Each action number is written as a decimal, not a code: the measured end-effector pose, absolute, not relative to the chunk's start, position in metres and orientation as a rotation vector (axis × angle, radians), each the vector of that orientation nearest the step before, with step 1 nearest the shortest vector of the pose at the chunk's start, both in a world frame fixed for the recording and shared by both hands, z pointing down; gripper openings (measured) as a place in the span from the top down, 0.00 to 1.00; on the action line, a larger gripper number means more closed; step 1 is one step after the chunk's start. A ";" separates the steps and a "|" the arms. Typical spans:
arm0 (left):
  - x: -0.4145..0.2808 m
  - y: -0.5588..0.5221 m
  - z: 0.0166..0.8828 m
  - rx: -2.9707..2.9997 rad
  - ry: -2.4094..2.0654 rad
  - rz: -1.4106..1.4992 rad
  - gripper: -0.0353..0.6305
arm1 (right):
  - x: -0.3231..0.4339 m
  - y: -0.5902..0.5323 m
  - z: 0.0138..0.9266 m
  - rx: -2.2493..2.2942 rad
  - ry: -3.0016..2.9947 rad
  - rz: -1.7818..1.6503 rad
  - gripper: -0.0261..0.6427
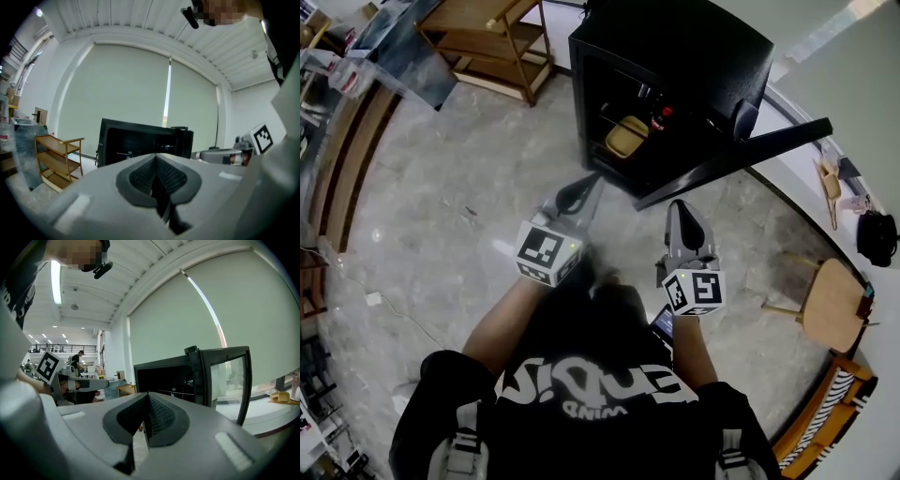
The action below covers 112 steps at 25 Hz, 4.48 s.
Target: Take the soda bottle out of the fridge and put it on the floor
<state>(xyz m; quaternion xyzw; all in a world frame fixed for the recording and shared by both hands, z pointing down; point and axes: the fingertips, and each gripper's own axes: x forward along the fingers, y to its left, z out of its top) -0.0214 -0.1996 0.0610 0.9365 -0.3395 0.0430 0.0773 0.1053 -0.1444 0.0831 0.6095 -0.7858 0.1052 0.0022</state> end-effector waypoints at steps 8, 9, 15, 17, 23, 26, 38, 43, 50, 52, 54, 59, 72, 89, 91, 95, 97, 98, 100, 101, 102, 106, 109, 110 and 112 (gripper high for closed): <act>-0.015 -0.237 0.101 2.796 -0.950 0.134 0.94 | 0.106 -0.173 0.117 1.935 -2.434 0.347 0.96; -0.014 -0.241 0.108 2.794 -0.945 0.135 0.94 | 0.107 -0.177 0.121 1.941 -2.431 0.339 0.96; -0.007 -0.255 0.140 2.815 -0.930 0.145 0.94 | 0.110 -0.192 0.148 1.982 -2.417 0.315 0.96; -0.002 -0.255 0.149 2.824 -0.922 0.140 0.94 | 0.112 -0.191 0.159 1.993 -2.420 0.321 0.96; 0.012 -0.253 0.174 2.841 -0.896 0.115 0.94 | 0.110 -0.184 0.193 1.996 -2.456 0.357 0.96; 0.019 -0.258 0.186 2.853 -0.892 0.098 0.94 | 0.109 -0.181 0.210 1.993 -2.478 0.372 0.96; 0.050 -0.281 0.260 2.857 -0.868 0.035 0.94 | 0.117 -0.174 0.270 2.038 -2.480 0.326 0.96; 0.058 -0.292 0.283 2.848 -0.865 -0.014 0.84 | 0.115 -0.173 0.295 2.035 -2.491 0.326 0.96; 0.073 -0.310 0.305 2.874 -0.895 -0.003 0.37 | 0.115 -0.171 0.323 2.025 -2.482 0.348 0.96; 0.076 -0.318 0.310 2.878 -0.903 0.019 0.36 | 0.113 -0.170 0.329 2.019 -2.484 0.350 0.96; 0.083 -0.328 0.316 2.881 -0.905 0.038 0.36 | 0.112 -0.171 0.333 2.015 -2.484 0.355 0.96; 0.114 -0.359 0.331 2.933 -0.899 0.088 0.36 | 0.112 -0.176 0.344 2.014 -2.486 0.363 0.96; 0.199 -0.423 0.387 2.987 -0.859 0.262 0.40 | 0.121 -0.173 0.374 2.013 -2.481 0.401 0.96; 0.227 -0.458 0.425 3.001 -0.855 0.306 0.49 | 0.125 -0.160 0.455 2.027 -2.491 0.432 0.96; 0.226 -0.456 0.425 3.012 -0.855 0.296 0.49 | 0.130 -0.159 0.467 2.040 -2.485 0.436 0.96; 0.225 -0.436 0.426 3.048 -0.834 0.283 0.49 | 0.135 -0.153 0.489 2.028 -2.486 0.423 0.96; 0.217 -0.426 0.425 3.063 -0.834 0.263 0.49 | 0.134 -0.149 0.499 2.015 -2.499 0.408 0.96; 0.212 -0.421 0.423 3.070 -0.839 0.246 0.49 | 0.134 -0.147 0.503 2.010 -2.506 0.400 0.96; 0.200 -0.412 0.418 3.082 -0.857 0.211 0.49 | 0.133 -0.141 0.513 2.005 -2.514 0.389 0.96; 0.195 -0.407 0.416 3.087 -0.867 0.197 0.49 | 0.133 -0.137 0.518 2.005 -2.517 0.388 0.96; 0.189 -0.402 0.414 3.091 -0.875 0.186 0.49 | 0.133 -0.133 0.523 2.005 -2.520 0.387 0.96; 0.168 -0.380 0.409 3.097 -0.892 0.140 0.49 | 0.126 -0.121 0.543 1.978 -2.548 0.342 0.96; 0.151 -0.359 0.415 3.102 -0.895 0.115 0.49 | 0.120 -0.111 0.558 1.966 -2.566 0.297 0.96; 0.145 -0.353 0.417 3.103 -0.897 0.108 0.49 | 0.117 -0.109 0.564 1.967 -2.571 0.293 0.96; 0.134 -0.340 0.423 3.103 -0.901 0.099 0.49 | 0.113 -0.102 0.576 1.957 -2.584 0.278 0.96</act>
